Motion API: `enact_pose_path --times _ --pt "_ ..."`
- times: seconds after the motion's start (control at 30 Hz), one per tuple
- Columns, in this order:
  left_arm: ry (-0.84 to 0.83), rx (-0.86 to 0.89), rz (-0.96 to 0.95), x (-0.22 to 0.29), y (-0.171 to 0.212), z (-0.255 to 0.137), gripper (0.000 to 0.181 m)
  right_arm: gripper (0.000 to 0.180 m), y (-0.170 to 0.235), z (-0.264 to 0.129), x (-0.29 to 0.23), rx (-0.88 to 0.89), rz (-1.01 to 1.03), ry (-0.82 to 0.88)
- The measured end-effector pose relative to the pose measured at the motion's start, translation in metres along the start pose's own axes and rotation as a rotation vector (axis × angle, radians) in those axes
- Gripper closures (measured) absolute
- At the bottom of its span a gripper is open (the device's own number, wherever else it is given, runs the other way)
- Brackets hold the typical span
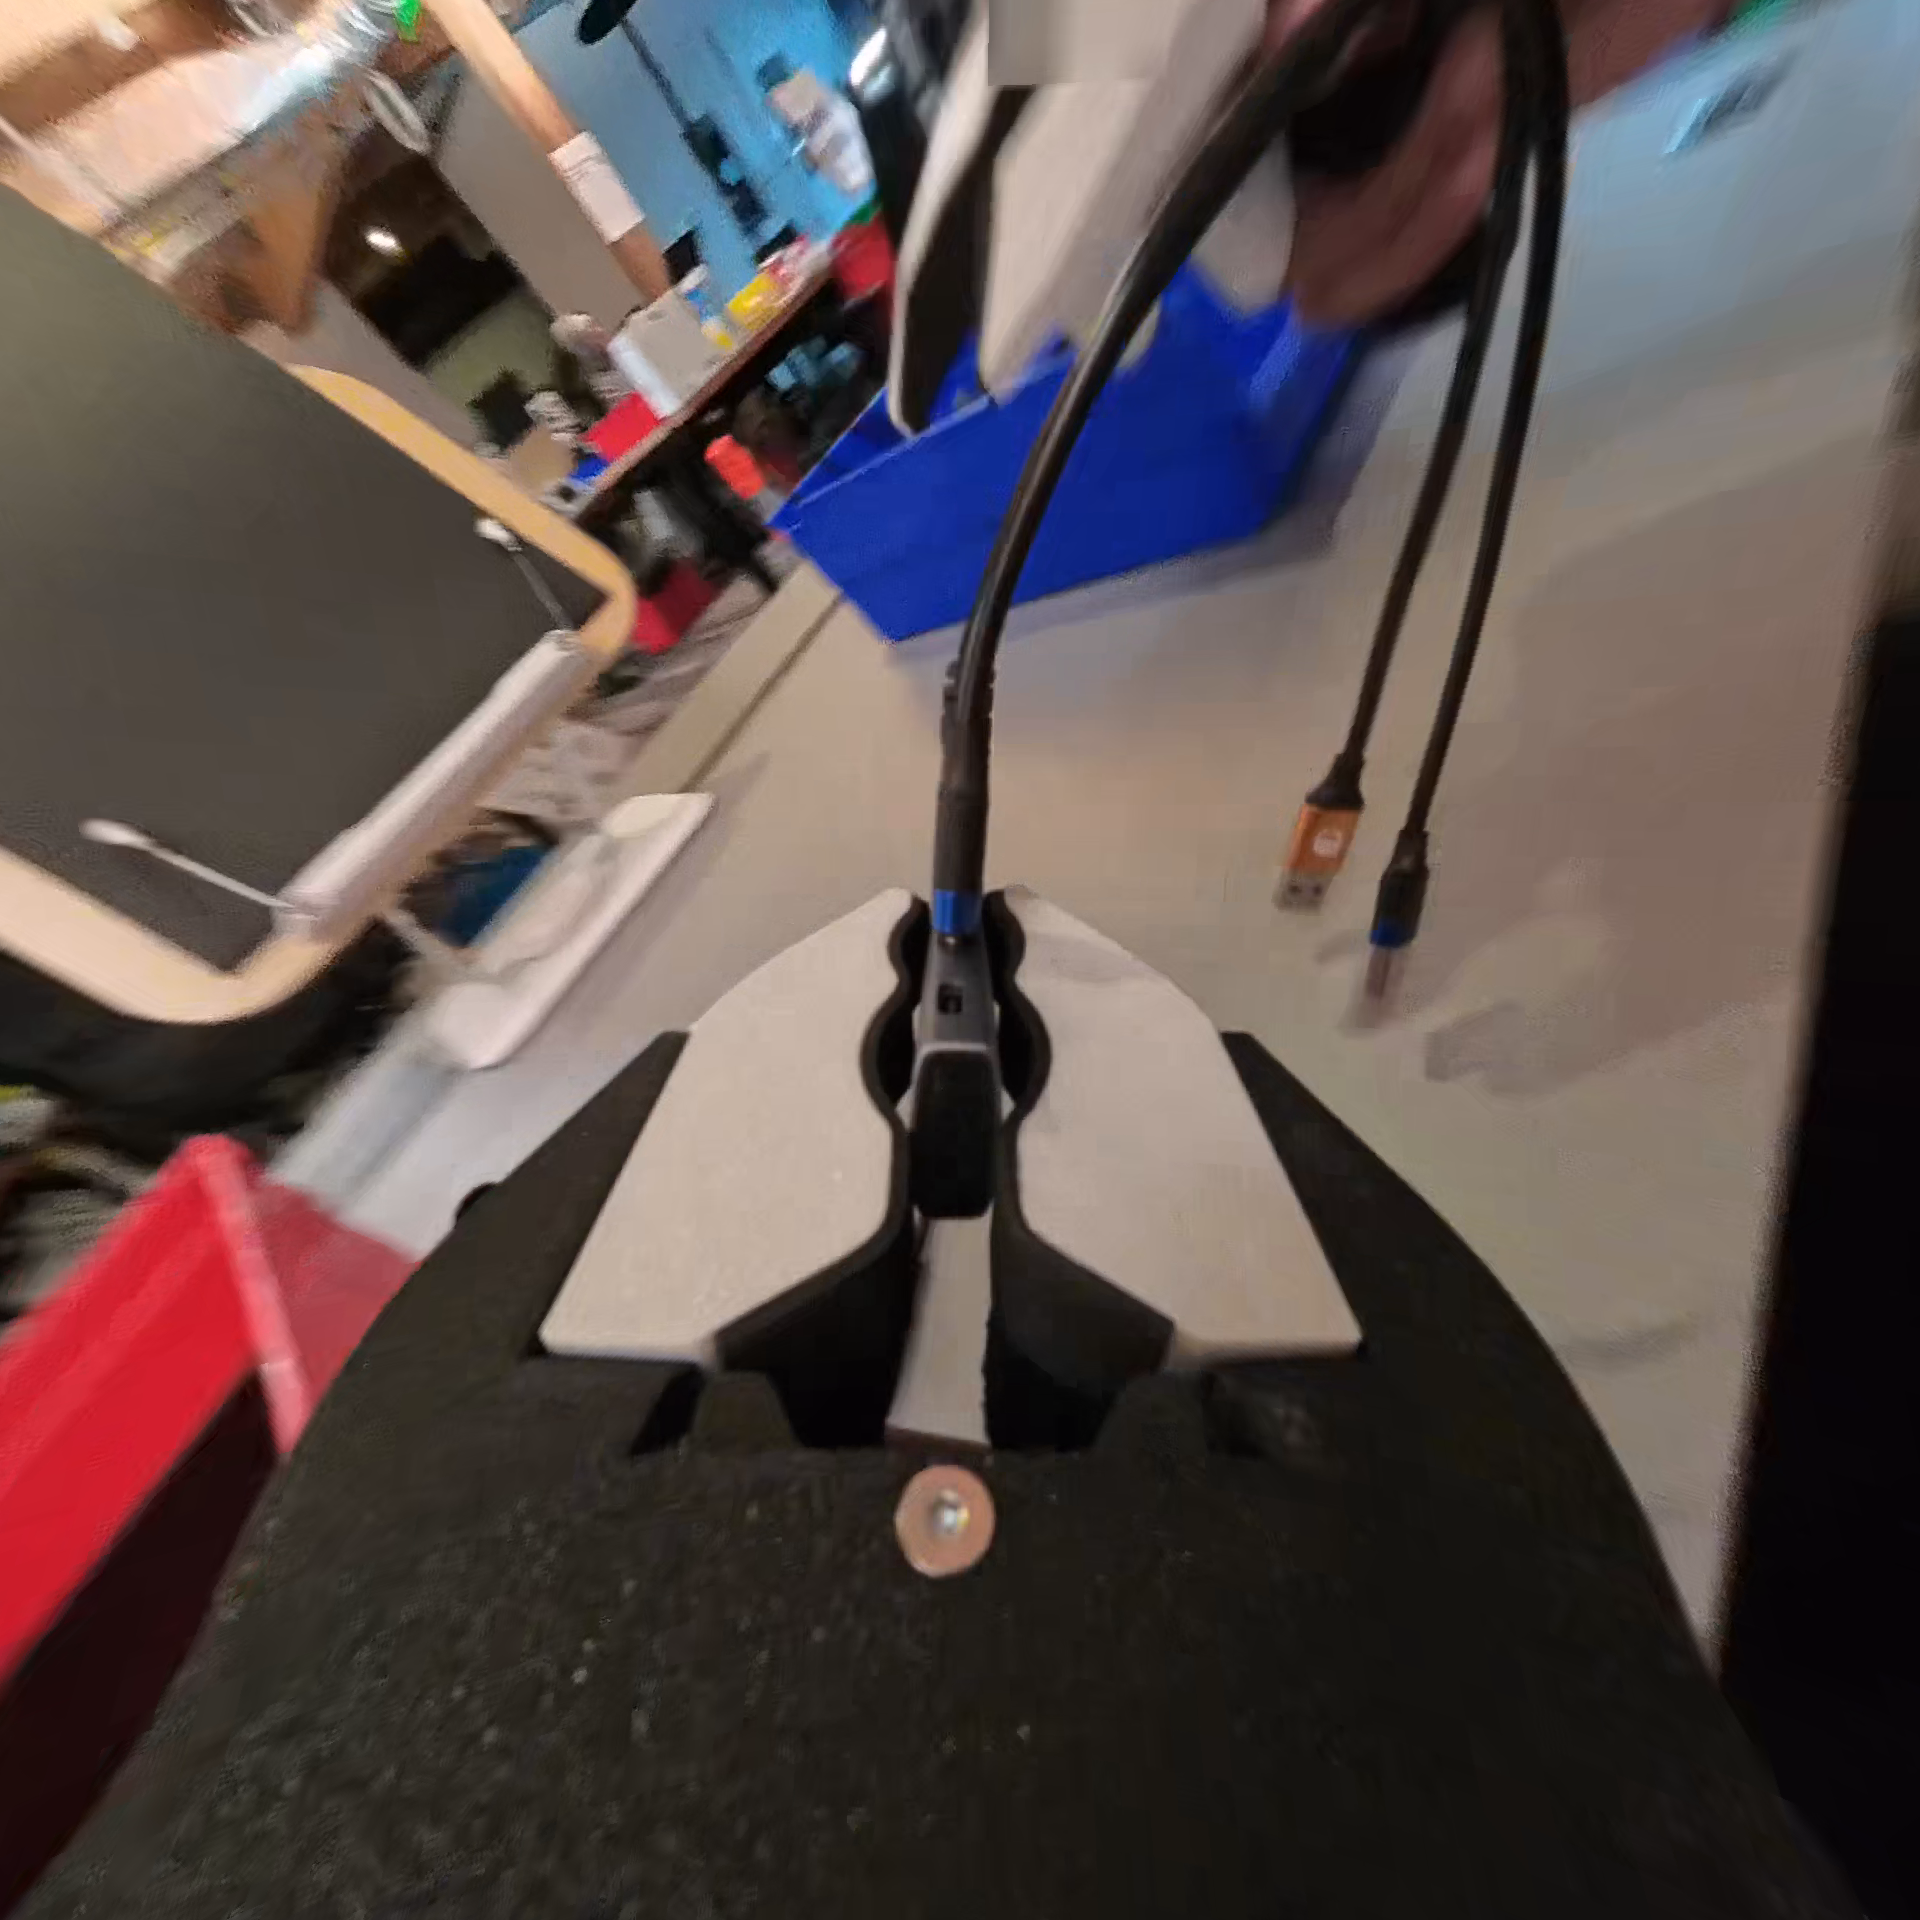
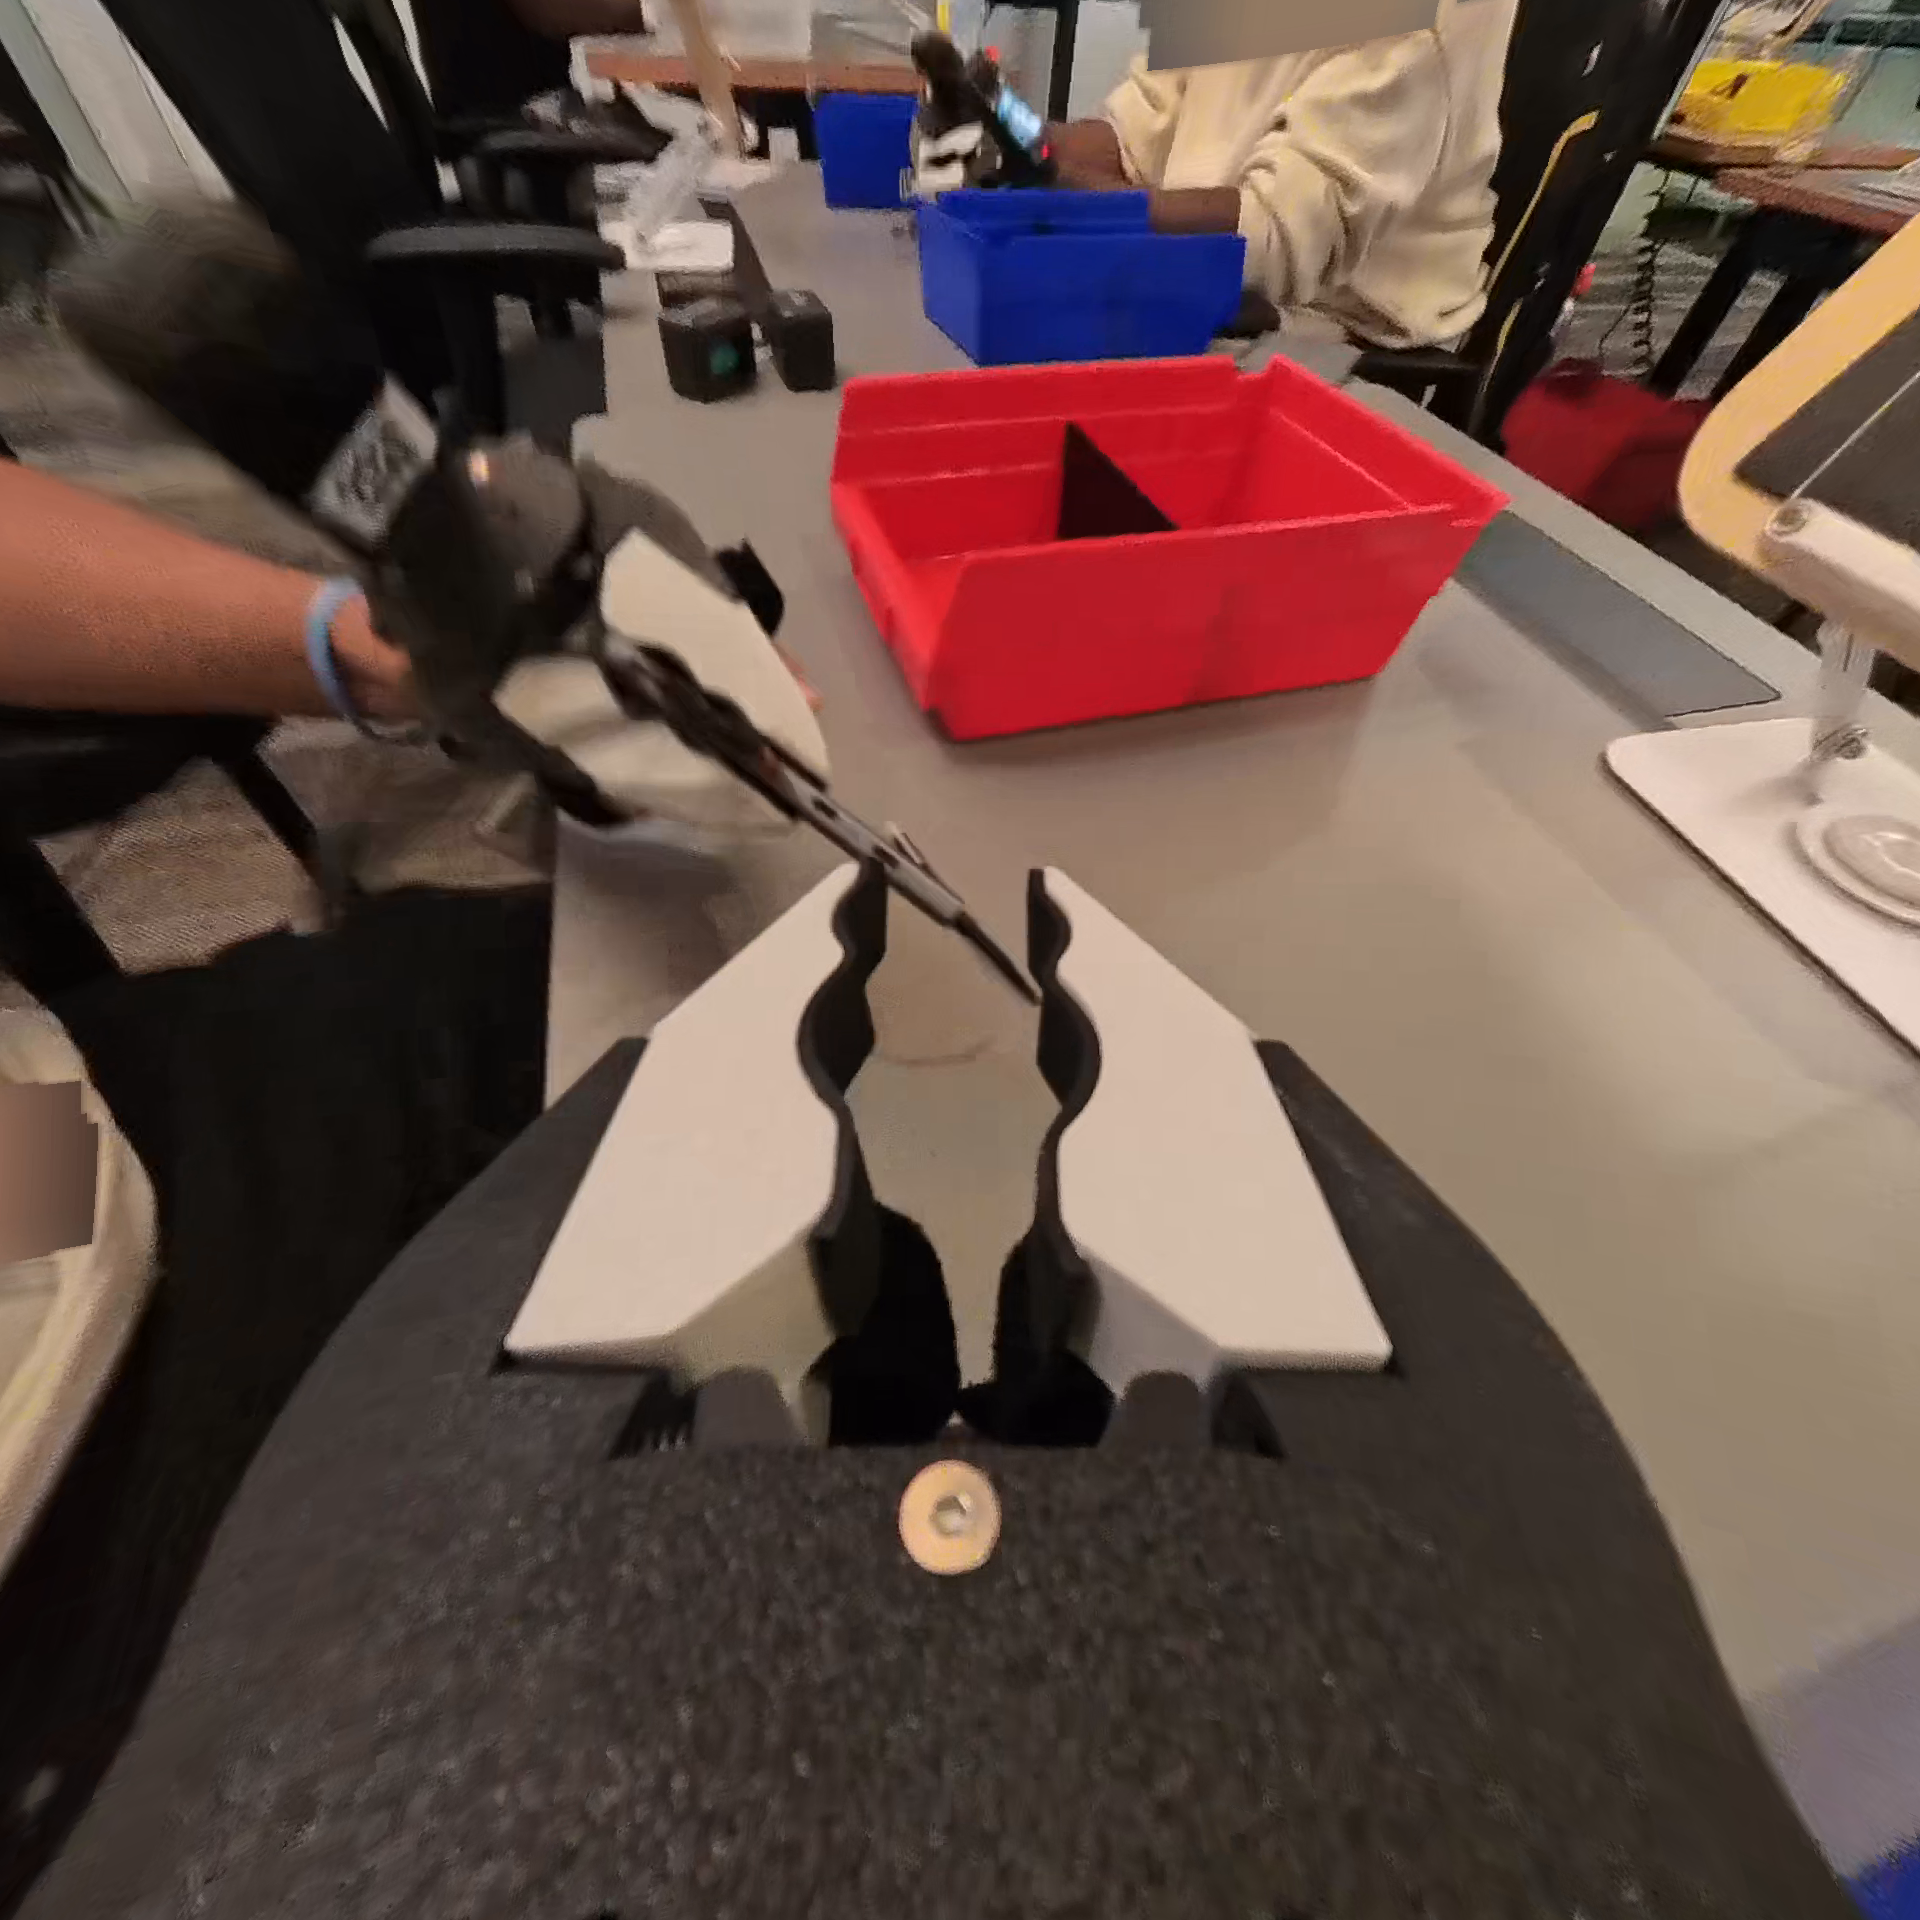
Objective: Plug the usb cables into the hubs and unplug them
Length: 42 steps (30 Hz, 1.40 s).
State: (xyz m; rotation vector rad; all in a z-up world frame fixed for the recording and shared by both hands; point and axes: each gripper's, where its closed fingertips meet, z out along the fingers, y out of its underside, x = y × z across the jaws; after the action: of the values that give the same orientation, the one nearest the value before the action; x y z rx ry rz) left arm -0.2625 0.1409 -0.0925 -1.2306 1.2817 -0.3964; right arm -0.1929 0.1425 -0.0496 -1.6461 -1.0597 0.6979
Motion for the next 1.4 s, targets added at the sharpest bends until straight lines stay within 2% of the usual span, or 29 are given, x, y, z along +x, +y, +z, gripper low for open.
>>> enact_pose_path --times 0.13,0.27,0.3,0.4,0.53,0.7,0.8,0.93,1.03,1.1,1.2,1.4 --pt "0.194 0.164 -0.301 0.011 -0.026 -0.006 0.171 0.147 0.017 0.019 -0.028 -0.036 -0.057 -0.111" --pt "0.310 0.239 -0.395 0.021 -0.041 -0.011 0.171 0.151 0.024 0.034 -0.043 -0.050 -0.076 -0.161" --pt "0.320 0.243 -0.395 0.023 -0.042 -0.011 0.171 0.160 0.025 0.034 -0.049 -0.048 -0.079 -0.190" --pt "0.334 0.243 -0.381 0.029 -0.041 -0.012 0.169 0.166 0.030 0.030 -0.056 -0.081 -0.060 -0.255" --pt "0.235 0.266 -0.438 0.012 -0.039 -0.016 0.150 0.171 0.018 0.010 -0.045 -0.077 -0.097 -0.226" --pt "0.149 0.278 -0.594 -0.017 -0.022 -0.027 0.156 0.171 -0.031 -0.064 0.022 -0.008 -0.119 -0.014" --pt "0.135 0.266 -0.643 -0.025 -0.016 -0.027 0.160 0.171 -0.055 -0.122 0.086 -0.058 -0.134 0.175" --pt "0.164 0.198 -0.531 -0.008 -0.012 -0.021 0.166 0.170 -0.069 -0.184 0.179 -0.144 -0.050 0.316" --pt "0.183 0.178 -0.446 0.007 -0.016 -0.016 0.171 0.171 -0.068 -0.209 0.240 -0.168 0.033 0.371" --pt "0.204 0.176 -0.425 0.014 -0.020 -0.014 0.172 0.172 -0.057 -0.212 0.268 -0.183 0.091 0.366" --pt "0.213 0.162 -0.400 0.018 -0.019 -0.012 0.172 0.171 -0.019 -0.206 0.296 -0.237 0.180 0.315" --pt "0.216 0.136 -0.367 0.020 -0.011 -0.013 0.174 0.171 0.100 -0.196 0.321 -0.467 0.389 0.188"
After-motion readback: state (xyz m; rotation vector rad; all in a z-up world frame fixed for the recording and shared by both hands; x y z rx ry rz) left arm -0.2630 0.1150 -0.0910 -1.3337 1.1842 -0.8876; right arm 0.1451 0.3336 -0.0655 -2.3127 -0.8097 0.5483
